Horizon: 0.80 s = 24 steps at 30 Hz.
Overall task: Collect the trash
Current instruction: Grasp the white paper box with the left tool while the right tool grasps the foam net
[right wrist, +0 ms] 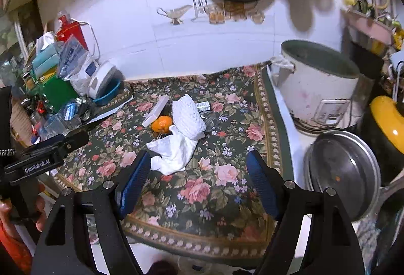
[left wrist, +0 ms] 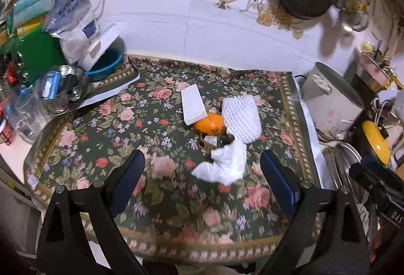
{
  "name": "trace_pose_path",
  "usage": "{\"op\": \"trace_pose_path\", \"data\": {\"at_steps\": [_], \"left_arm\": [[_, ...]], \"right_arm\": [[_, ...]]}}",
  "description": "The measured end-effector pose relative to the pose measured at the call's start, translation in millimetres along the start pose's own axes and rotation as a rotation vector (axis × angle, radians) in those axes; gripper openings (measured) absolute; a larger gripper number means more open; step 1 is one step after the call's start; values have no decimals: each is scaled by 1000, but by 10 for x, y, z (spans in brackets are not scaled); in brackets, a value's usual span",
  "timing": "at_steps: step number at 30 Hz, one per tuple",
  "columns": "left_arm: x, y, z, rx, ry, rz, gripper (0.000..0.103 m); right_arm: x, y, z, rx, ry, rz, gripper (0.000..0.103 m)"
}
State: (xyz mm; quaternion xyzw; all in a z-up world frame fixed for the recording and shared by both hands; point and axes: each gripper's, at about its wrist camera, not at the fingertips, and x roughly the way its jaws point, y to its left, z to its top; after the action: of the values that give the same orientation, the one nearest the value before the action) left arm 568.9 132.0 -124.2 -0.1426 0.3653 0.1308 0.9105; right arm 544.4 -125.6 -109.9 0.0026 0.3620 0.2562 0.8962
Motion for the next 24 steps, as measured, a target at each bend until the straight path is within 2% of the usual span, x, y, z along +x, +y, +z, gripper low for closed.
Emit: {"op": "trace_pose_path", "data": {"at_steps": [4, 8, 13, 19, 24], "left_arm": [[425, 58, 197, 7, 35, -13, 93], [933, 115, 406, 31, 91, -47, 93], [1592, 218, 574, -13, 187, -102, 92], [2172, 262, 641, -61, 286, -127, 84], [2338, 325, 631, -107, 311, -158, 81]], "right_arm": [[314, -34, 132, 43, 26, 18, 75], [627, -22, 271, 74, 43, -13, 75], [1128, -40, 455, 101, 87, -27, 75], [1663, 11, 619, 96, 138, -8, 74], [2033, 106, 681, 48, 192, 7, 62]]}}
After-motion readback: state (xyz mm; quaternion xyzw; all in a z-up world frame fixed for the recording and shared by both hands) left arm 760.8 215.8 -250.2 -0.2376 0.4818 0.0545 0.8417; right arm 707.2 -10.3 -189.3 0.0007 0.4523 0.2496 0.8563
